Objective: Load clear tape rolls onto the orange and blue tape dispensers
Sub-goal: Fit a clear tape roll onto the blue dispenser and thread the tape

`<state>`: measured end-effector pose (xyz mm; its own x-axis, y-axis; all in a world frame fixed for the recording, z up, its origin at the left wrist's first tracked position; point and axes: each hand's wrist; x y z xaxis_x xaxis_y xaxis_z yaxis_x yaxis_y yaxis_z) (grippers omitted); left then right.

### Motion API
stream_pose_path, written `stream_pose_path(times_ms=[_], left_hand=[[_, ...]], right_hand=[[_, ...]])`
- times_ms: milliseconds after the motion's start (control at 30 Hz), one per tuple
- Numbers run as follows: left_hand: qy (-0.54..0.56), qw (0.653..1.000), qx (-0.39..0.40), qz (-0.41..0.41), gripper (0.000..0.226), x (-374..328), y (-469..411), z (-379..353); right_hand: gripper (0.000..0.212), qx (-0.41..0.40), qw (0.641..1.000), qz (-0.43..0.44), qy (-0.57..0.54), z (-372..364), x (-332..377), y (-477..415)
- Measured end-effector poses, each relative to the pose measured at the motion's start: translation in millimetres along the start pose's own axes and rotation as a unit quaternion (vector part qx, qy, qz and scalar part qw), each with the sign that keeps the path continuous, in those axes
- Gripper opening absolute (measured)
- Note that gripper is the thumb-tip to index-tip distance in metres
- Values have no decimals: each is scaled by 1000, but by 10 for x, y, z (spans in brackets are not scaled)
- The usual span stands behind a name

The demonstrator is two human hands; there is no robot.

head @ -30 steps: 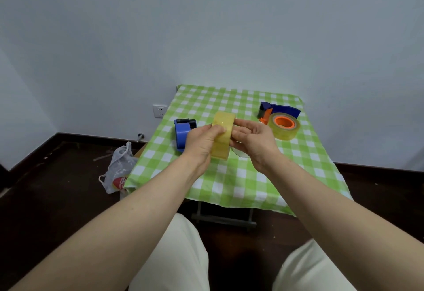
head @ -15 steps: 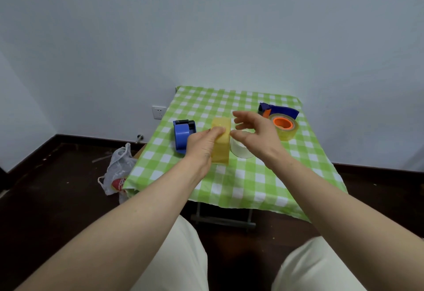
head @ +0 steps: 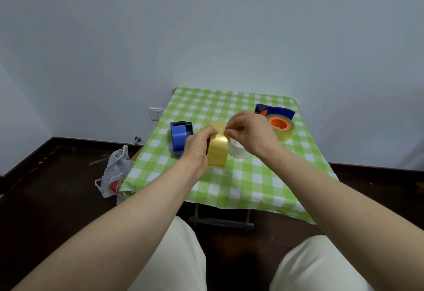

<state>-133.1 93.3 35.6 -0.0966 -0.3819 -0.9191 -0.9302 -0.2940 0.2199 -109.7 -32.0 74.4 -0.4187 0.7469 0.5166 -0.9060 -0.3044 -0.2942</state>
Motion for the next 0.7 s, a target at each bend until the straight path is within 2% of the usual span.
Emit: stream_pose_path(times_ms=[100,200,400,533,700], left_hand=[[-12,1000,18,-6,22,13,3,14],[-38,997,61,-10,17,23,10,16],[-70,993,96,-18,23,24,12,23],[-78,992,102,-10,27,34,20,36],[-84,990,113,-9,26,15,38,67]], right_hand=[[16,0,998,29,53,-24,-11,34],[18,-10,990,75,115,-48,-19,38],[16,12,956,148,251,-26,-68,29],[17,43,965,115,232,35,-44,-6],[16,84,985,53,143,144,-31,-48]])
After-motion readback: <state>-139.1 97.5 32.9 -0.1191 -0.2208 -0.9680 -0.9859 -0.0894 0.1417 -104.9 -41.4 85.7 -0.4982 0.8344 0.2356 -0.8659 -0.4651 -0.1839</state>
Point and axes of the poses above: each hand's wrist, its own y-axis away from the middle knuckle, its own z-axis out of the back of the hand, x = y × z, and after that the axes turned 4 degrees about -z, right-handed
